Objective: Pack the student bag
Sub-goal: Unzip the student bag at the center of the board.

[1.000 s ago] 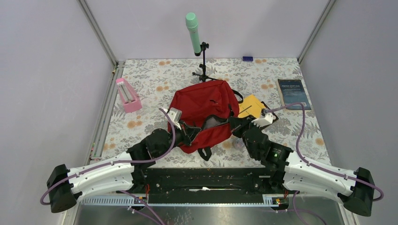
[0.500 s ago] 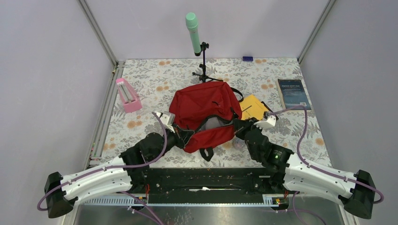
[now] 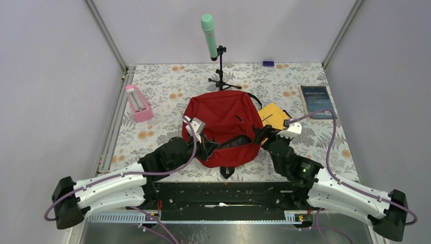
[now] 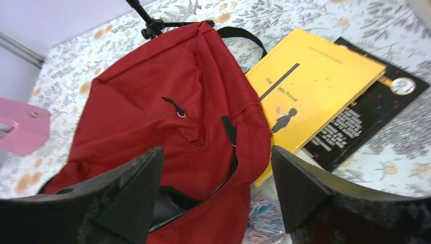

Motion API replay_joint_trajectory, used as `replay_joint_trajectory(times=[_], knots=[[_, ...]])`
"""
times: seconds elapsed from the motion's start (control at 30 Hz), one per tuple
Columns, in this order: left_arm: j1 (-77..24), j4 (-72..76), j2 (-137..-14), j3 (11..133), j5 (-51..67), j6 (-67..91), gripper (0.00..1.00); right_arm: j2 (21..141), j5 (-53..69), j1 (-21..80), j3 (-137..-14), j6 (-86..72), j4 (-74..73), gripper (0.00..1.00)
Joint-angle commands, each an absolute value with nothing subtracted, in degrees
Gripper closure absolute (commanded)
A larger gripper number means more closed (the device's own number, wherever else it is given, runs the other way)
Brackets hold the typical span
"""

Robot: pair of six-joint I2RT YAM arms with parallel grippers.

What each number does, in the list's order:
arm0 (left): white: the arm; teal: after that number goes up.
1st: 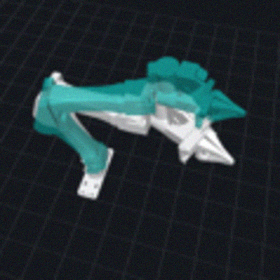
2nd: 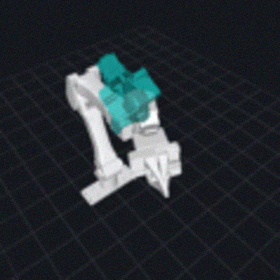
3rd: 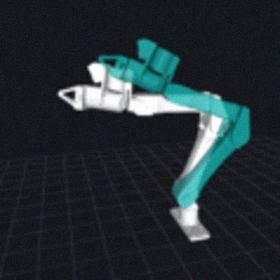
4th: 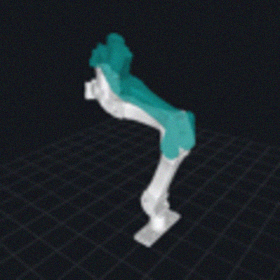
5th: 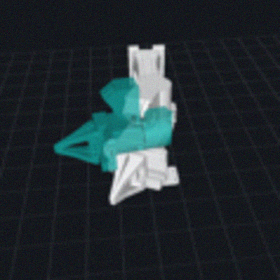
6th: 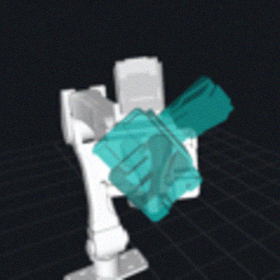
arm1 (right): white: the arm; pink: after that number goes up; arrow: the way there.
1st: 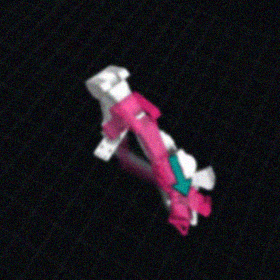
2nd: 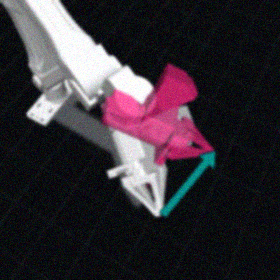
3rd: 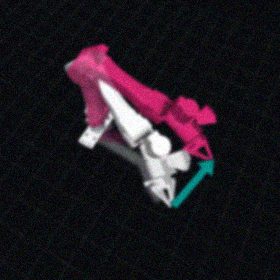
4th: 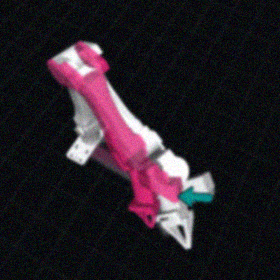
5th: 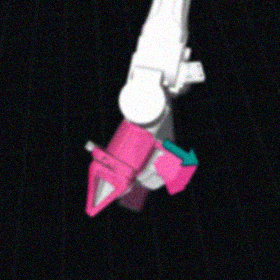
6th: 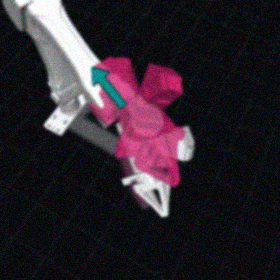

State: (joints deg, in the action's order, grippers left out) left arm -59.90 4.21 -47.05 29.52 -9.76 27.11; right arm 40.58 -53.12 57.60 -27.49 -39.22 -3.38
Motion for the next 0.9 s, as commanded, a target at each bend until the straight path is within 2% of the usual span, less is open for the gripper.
replay_joint_trajectory(times=[0.0,0.17,0.27,0.37,0.53,0.63,0.87], knots=[[-59.7,11.0,-50.2,33.5,-2.2,25.6,1.00,38.0,-53.1,57.1,-30.2,-29.8,-4.9,0.11],[-59.7,14.1,-53.0,33.5,0.8,26.8,1.00,38.1,-37.1,57.2,-31.5,-21.3,-2.3,0.01],[-59.7,14.5,-53.4,33.7,1.8,26.6,1.00,40.5,-23.7,57.0,-33.9,-15.1,-2.9,0.00],[-59.7,13.6,-53.0,33.7,1.7,25.7,1.00,43.0,-15.9,56.0,-37.1,-10.9,-6.5,0.00],[-59.6,11.4,-51.5,33.5,0.7,24.6,1.00,46.4,-8.5,54.1,-42.0,-5.8,-13.2,0.01],[-59.6,11.2,-50.5,33.2,0.2,24.3,1.00,47.7,-6.1,54.1,-43.7,-2.9,-17.6,0.04],[-59.6,11.4,-51.0,33.2,1.6,24.5,1.00,51.6,-3.2,54.1,-43.6,-0.3,-16.8,0.10]])
